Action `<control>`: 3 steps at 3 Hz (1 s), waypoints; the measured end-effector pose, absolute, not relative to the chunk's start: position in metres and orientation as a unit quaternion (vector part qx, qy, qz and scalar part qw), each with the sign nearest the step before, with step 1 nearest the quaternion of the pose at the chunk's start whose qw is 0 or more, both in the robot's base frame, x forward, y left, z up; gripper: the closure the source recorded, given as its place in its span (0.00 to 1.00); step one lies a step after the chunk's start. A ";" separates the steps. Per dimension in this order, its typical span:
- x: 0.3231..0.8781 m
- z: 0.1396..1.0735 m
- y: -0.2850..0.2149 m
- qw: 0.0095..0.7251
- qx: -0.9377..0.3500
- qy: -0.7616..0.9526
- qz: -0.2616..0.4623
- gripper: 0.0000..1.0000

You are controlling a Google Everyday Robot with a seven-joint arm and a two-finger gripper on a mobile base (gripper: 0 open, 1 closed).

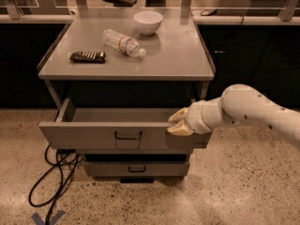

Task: Open top drawer

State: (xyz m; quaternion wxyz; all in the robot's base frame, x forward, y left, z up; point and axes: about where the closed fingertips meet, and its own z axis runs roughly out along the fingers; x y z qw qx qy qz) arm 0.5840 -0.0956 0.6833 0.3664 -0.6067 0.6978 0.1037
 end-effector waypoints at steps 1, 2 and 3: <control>0.565 0.679 -0.104 0.368 -0.605 0.699 0.099 1.00; 0.564 0.682 -0.102 0.368 -0.605 0.699 0.099 1.00; 0.550 0.679 -0.106 0.368 -0.605 0.700 0.097 1.00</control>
Offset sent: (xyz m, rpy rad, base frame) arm -0.2973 -0.1408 -0.0591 -0.0602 -0.0640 -0.0943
